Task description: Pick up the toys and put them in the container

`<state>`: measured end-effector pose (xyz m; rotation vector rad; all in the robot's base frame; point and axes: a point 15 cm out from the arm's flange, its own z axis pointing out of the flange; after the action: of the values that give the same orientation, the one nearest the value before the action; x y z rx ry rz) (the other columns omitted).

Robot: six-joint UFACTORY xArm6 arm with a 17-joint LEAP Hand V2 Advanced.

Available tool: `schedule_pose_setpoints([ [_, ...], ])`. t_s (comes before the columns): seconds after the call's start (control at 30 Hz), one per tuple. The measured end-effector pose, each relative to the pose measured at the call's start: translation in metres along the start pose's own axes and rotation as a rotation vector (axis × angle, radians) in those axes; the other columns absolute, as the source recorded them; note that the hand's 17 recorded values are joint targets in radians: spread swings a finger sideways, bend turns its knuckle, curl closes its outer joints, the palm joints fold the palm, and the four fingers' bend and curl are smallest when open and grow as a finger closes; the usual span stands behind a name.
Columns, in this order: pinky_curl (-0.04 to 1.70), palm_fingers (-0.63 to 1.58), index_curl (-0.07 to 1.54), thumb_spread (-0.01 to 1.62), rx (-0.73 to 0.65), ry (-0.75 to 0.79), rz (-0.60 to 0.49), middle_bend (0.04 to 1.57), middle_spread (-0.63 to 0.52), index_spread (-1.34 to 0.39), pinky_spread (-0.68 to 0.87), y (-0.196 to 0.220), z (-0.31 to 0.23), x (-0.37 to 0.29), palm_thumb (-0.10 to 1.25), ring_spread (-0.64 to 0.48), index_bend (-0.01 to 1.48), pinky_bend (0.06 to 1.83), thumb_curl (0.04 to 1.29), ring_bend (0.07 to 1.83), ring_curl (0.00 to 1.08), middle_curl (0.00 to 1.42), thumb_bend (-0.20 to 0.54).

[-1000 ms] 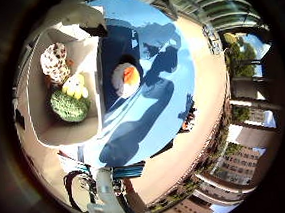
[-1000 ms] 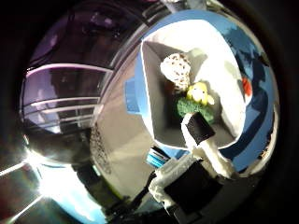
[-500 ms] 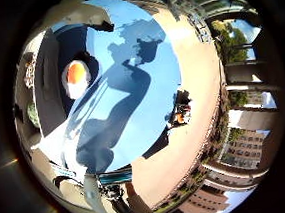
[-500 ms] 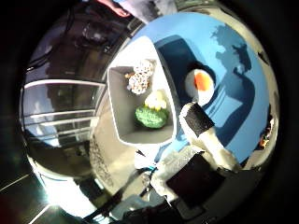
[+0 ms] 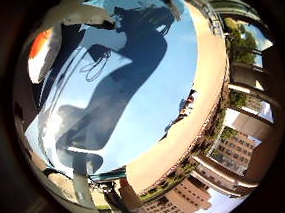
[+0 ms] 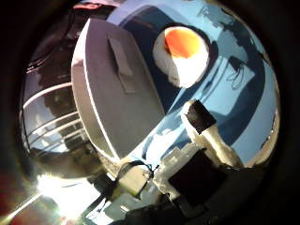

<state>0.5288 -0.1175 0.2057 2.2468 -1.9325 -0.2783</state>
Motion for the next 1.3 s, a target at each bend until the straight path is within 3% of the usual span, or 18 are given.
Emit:
schedule_pose_setpoints([
  [0.3,0.27,0.34,0.25,1.16,-0.075,0.017,-0.014,0.21,0.01,-0.07,0.47,-0.008,0.041,0.000,0.67,0.28,0.17,0.77,0.40,0.59,0.32,0.35,-0.023],
  [0.4,0.27,0.66,0.25,1.15,-0.064,0.019,-0.015,0.33,-0.05,-0.11,0.47,-0.012,0.044,0.002,0.69,0.24,0.17,0.84,0.40,0.68,0.34,0.39,-0.020],
  [0.43,0.27,0.86,0.25,1.15,-0.056,0.021,-0.018,0.43,-0.09,-0.16,0.45,-0.014,0.043,0.004,0.70,0.20,0.18,0.87,0.40,0.74,0.35,0.43,-0.019],
  [0.53,0.30,1.12,0.26,1.14,-0.040,0.024,-0.014,0.62,-0.11,-0.25,0.43,-0.015,0.041,0.010,0.74,0.14,0.17,0.90,0.41,0.94,0.43,0.52,-0.015],
  [0.67,0.39,1.10,0.31,1.14,0.011,0.036,0.001,0.86,-0.17,-0.39,0.39,-0.011,0.016,0.021,0.81,0.04,0.25,1.03,0.43,1.20,0.57,0.68,-0.008],
  [1.0,0.60,1.00,0.48,1.14,0.230,0.082,0.023,1.05,-0.23,-0.62,0.28,0.030,-0.112,0.031,0.97,-0.06,0.58,1.35,0.51,1.35,0.70,0.88,-0.003],
  [1.2,0.71,0.87,0.65,1.15,0.373,0.080,-0.029,1.15,-0.24,-0.70,0.22,0.072,-0.200,-0.017,0.99,-0.10,0.73,1.44,0.56,1.44,0.76,0.98,-0.014],
  [1.23,0.74,0.84,0.69,1.15,0.409,0.090,-0.081,1.17,-0.24,-0.71,0.21,0.084,-0.224,-0.048,0.98,-0.10,0.75,1.47,0.57,1.46,0.78,1.00,-0.017],
  [1.3,0.77,0.80,0.75,1.15,0.424,0.095,-0.107,1.20,-0.24,-0.73,0.20,0.087,-0.233,-0.063,0.97,-0.11,0.78,1.49,0.58,1.49,0.79,1.02,-0.018],
])
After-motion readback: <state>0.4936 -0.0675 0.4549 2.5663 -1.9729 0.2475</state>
